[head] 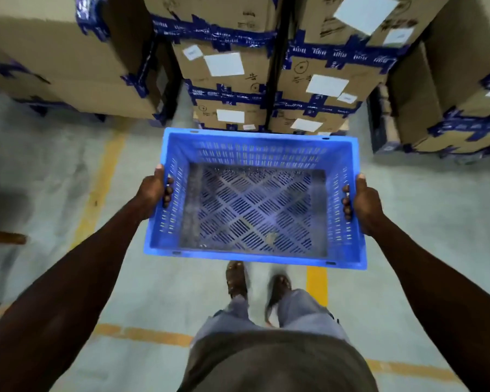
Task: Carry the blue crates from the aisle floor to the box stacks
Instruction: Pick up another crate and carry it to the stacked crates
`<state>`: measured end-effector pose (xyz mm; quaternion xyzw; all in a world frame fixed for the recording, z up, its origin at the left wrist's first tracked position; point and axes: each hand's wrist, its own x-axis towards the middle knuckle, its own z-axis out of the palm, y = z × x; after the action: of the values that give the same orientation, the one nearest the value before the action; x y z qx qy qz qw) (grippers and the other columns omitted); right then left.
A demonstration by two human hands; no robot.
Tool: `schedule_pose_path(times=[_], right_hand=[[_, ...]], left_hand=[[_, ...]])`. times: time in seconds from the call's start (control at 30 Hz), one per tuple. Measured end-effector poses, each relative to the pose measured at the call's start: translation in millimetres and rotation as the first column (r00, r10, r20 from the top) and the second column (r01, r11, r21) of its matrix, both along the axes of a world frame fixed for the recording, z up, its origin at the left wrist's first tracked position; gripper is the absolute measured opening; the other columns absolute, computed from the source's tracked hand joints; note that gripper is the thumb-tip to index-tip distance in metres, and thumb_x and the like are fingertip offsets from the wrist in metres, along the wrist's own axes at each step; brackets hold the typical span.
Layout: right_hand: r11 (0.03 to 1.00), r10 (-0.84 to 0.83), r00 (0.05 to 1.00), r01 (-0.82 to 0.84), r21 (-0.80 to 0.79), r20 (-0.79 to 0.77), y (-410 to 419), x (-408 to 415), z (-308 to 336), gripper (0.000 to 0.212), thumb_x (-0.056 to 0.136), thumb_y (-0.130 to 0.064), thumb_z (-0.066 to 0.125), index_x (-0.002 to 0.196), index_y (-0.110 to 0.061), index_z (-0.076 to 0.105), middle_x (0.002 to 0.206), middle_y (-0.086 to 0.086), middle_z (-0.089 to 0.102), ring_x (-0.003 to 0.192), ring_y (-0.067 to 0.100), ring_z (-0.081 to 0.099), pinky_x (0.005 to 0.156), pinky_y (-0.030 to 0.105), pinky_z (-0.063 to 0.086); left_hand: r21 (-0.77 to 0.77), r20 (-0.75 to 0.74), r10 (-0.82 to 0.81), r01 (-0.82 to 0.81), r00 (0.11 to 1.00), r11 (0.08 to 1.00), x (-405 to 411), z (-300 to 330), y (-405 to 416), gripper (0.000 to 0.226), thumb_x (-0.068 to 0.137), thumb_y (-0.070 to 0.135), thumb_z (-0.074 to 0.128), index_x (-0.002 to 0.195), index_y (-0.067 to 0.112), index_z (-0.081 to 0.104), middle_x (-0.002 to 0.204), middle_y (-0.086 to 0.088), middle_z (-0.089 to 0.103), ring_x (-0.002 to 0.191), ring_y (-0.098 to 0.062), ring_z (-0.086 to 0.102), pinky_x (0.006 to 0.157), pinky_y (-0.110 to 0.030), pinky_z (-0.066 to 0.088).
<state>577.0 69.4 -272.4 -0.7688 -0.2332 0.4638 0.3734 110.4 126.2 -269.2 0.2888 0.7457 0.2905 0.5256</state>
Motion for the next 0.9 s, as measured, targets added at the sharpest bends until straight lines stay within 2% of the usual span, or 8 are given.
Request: schedule_pose_path(times=[0.27, 0.47, 0.63, 0.73, 0.9], right_hand=[[0.997, -0.011, 0.999, 0.014, -0.074, 0.045, 63, -14, -26, 0.057, 0.103, -0.062, 0.028, 0.085, -0.015, 0.056, 0.061, 0.005, 0.05, 0.036, 0.015, 0.042, 0.04, 0.024, 0.035], [0.98, -0.021, 0.999, 0.027, -0.197, 0.032, 42, -18, -65, 0.059, 0.103, -0.064, 0.024, 0.085, -0.015, 0.053, 0.063, 0.009, 0.049, 0.034, 0.015, 0.043, 0.039, 0.023, 0.035], [0.986, -0.031, 0.998, 0.039, -0.161, 0.049, 48, -6, -63, 0.058, 0.103, -0.063, 0.028, 0.089, -0.014, 0.055, 0.065, 0.01, 0.049, 0.034, 0.015, 0.042, 0.037, 0.023, 0.034], [0.992, -0.029, 0.997, 0.038, -0.124, 0.074, 63, -3, -62, 0.056, 0.103, -0.062, 0.028, 0.086, -0.016, 0.054, 0.065, 0.009, 0.048, 0.032, 0.012, 0.041, 0.036, 0.02, 0.032], [0.992, -0.064, 0.991, 0.076, -0.105, 0.117, 80, -4, -68, 0.057, 0.103, -0.063, 0.028, 0.081, -0.018, 0.054, 0.064, 0.008, 0.049, 0.031, 0.012, 0.04, 0.035, 0.018, 0.032]], left_hand=[[0.005, -0.028, -0.015, 0.015, 0.999, 1.0, -9, -48, 66, 0.054, 0.103, 0.057, 0.029, 0.08, 0.015, 0.054, 0.063, -0.005, 0.044, 0.033, -0.011, 0.039, 0.035, -0.019, 0.033], [0.009, -0.065, -0.083, 0.083, 0.994, 0.996, -13, -66, 64, 0.055, 0.101, 0.059, 0.033, 0.082, 0.014, 0.057, 0.06, -0.004, 0.045, 0.036, -0.012, 0.04, 0.037, -0.02, 0.033], [0.029, -0.053, -0.021, 0.023, 0.998, 0.999, -5, -72, 53, 0.056, 0.101, 0.06, 0.034, 0.078, 0.015, 0.058, 0.053, 0.001, 0.047, 0.038, -0.013, 0.038, 0.043, -0.023, 0.032], [0.065, -0.03, 0.027, -0.025, 0.999, 0.998, 2, -75, 52, 0.055, 0.101, 0.059, 0.035, 0.075, 0.015, 0.057, 0.046, 0.006, 0.046, 0.035, -0.011, 0.037, 0.041, -0.022, 0.03], [0.083, -0.02, 0.045, -0.043, 0.999, 0.996, 8, -71, 76, 0.055, 0.1, 0.06, 0.035, 0.076, 0.015, 0.056, 0.045, 0.007, 0.045, 0.034, -0.011, 0.036, 0.04, -0.021, 0.028]])
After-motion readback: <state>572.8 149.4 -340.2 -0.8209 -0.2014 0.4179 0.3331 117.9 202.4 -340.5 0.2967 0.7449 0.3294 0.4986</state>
